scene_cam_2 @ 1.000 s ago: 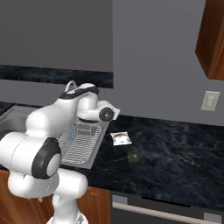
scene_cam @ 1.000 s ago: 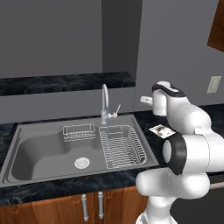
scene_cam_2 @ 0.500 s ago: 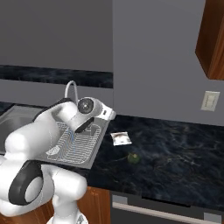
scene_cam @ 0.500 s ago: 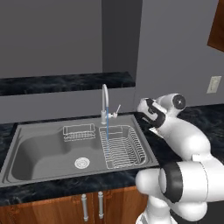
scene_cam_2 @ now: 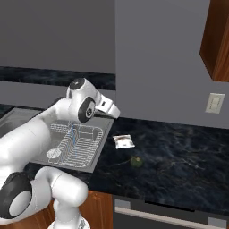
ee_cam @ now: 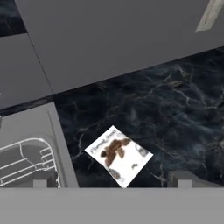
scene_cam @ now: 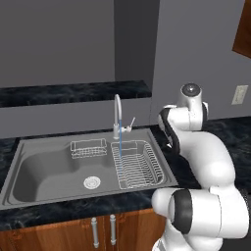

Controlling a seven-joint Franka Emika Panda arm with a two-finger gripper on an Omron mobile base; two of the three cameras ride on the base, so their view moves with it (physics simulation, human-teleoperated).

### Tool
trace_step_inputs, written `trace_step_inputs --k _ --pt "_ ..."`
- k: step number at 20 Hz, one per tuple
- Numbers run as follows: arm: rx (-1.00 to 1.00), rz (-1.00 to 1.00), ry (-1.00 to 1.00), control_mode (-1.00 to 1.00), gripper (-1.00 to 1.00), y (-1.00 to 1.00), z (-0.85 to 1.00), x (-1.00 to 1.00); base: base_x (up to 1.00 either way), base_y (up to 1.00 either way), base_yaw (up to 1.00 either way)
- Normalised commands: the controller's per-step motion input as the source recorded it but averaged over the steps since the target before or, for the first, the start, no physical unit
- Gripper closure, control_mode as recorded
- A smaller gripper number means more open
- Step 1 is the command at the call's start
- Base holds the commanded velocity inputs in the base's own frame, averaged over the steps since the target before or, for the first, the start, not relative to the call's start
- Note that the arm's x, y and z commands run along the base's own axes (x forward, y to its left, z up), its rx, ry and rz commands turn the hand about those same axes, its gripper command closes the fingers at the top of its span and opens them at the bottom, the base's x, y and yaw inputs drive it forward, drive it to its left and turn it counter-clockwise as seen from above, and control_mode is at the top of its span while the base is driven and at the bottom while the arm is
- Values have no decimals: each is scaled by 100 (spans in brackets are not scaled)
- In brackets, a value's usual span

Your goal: Turn on the sink faucet. Then move the squash from the counter to the sink. Turn off the sink. Move the vegetable from the sink to the pot next to the stove. Finally move the pot to the front left burner.

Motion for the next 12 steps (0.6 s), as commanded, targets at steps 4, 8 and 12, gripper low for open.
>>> trace_step_inputs --k 4,8,12 --pt "0 -9 30 -100 -100 -49 -30 -3 0 0 0" --pt "0 -7 15 -100 -100 -40 -61 -6 0 0 0" --pt "0 -4 9 -100 -100 -25 -54 -4 0 0 0"
